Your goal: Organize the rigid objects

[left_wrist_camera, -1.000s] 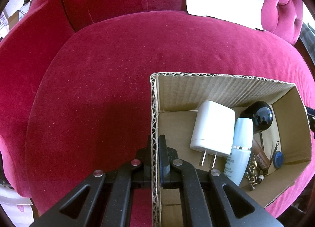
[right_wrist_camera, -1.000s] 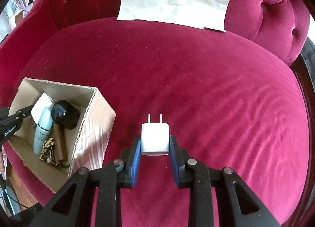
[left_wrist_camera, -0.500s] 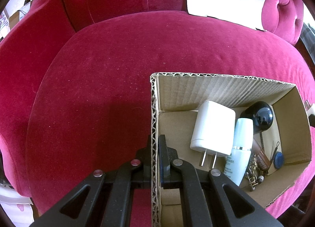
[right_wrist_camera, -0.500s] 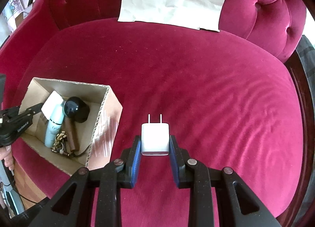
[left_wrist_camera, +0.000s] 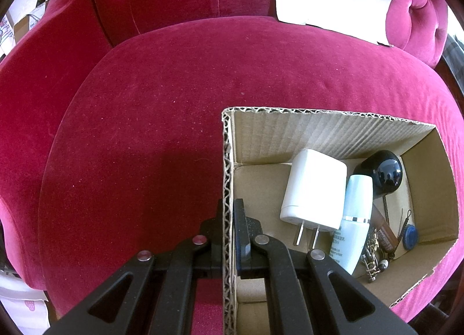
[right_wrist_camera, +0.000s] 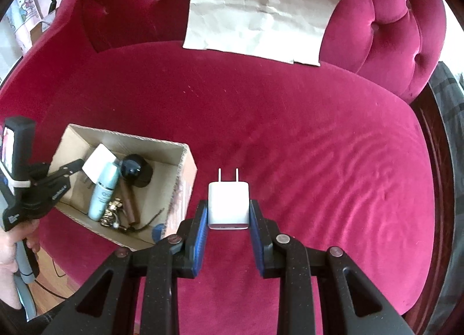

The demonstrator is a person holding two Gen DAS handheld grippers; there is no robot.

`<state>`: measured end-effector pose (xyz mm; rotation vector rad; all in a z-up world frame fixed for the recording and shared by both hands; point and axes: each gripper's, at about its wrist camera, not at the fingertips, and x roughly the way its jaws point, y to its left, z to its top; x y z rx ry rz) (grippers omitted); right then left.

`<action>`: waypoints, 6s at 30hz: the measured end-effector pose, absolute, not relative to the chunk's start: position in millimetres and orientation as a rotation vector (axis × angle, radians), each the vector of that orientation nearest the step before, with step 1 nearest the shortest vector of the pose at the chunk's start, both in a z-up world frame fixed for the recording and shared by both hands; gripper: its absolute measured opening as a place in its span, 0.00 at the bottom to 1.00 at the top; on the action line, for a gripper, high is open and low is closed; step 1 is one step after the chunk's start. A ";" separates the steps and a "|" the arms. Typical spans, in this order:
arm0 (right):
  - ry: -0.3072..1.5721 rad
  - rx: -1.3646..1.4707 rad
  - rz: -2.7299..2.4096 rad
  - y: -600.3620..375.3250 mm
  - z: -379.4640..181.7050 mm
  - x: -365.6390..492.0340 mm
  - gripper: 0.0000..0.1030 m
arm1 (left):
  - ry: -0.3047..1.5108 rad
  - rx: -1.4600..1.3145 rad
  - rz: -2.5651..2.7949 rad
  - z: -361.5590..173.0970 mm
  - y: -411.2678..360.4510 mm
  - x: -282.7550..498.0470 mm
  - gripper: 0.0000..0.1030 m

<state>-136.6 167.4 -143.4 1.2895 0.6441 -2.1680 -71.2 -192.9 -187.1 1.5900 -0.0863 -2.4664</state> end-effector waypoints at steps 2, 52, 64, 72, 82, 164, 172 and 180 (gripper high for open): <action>0.642 1.280 -2.163 162.7 -140.4 -133.7 0.27 | -0.086 1.590 -2.466 -187.2 -192.7 -71.2 0.03; 0.669 1.239 -1.997 52.0 -180.9 -82.3 0.27 | -0.067 1.589 -2.486 -187.0 -202.2 -72.2 0.03; 0.661 1.252 -1.983 42.1 -191.0 -83.2 0.27 | -0.075 1.589 -2.487 -186.0 -202.9 -69.8 0.03; 0.633 1.232 -2.037 46.3 -183.9 -84.9 0.59 | -0.076 1.589 -2.488 -185.7 -203.2 -72.4 0.03; 0.620 1.248 -2.090 50.9 -179.7 -93.7 0.99 | -0.087 1.587 -2.488 -186.5 -200.5 -73.9 0.03; 0.452 1.241 -2.277 192.3 -56.4 -19.1 1.00 | -0.086 1.429 -2.605 -33.9 -74.8 51.5 1.00; 0.439 1.238 -2.272 191.3 -54.5 -16.6 1.00 | -0.090 1.411 -2.589 -30.5 -74.5 53.0 1.00; 0.438 1.235 -2.270 189.9 -51.9 -13.6 1.00 | -0.092 1.394 -2.588 -27.4 -74.6 54.3 1.00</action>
